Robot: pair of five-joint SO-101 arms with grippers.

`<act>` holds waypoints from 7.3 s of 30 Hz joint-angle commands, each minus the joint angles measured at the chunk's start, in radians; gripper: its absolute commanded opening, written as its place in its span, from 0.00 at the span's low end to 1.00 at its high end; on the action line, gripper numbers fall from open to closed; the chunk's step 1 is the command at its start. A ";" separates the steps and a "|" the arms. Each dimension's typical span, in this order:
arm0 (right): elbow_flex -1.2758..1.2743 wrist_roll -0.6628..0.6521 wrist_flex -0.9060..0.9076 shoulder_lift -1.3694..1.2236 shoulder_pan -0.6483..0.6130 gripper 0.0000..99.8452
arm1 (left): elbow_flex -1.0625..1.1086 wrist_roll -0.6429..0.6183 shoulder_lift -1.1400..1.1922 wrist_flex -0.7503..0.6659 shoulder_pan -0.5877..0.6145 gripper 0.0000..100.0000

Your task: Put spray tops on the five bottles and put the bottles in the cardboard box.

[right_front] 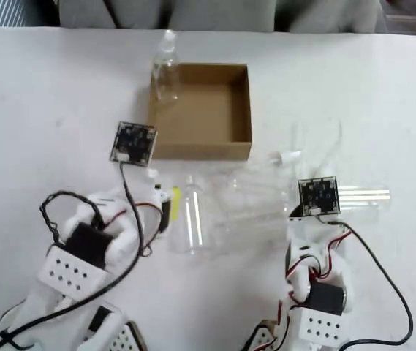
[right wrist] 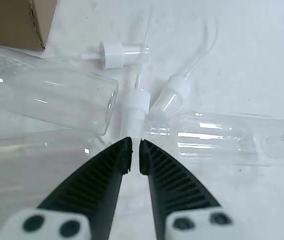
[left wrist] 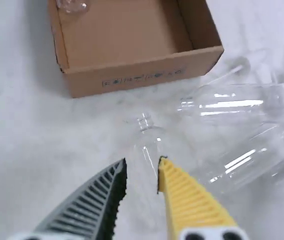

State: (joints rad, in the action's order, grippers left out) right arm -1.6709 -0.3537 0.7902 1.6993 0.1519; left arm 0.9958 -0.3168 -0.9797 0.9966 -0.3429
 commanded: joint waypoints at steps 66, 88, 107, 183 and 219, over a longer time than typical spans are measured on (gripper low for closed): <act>-0.025 -0.055 0.004 0.010 -0.027 0.02 | -1.069 0.199 1.402 -0.012 0.251 0.13; -0.025 -0.055 0.004 0.008 -0.027 0.02 | -1.069 0.397 1.395 0.092 0.236 0.02; -0.025 -0.055 0.002 0.008 -0.028 0.02 | -1.068 0.397 1.368 0.215 0.222 0.02; -0.025 -0.054 0.005 0.008 -0.031 0.02 | -0.216 0.207 0.381 0.146 -0.061 0.20; -0.025 -0.055 0.005 0.008 -0.038 0.02 | -0.238 -0.130 0.674 -0.077 -0.047 0.29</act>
State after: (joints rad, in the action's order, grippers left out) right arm -1.6709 -0.3982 0.7902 1.6993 0.1151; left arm 0.8132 -0.3905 -0.3061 0.9444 -0.4058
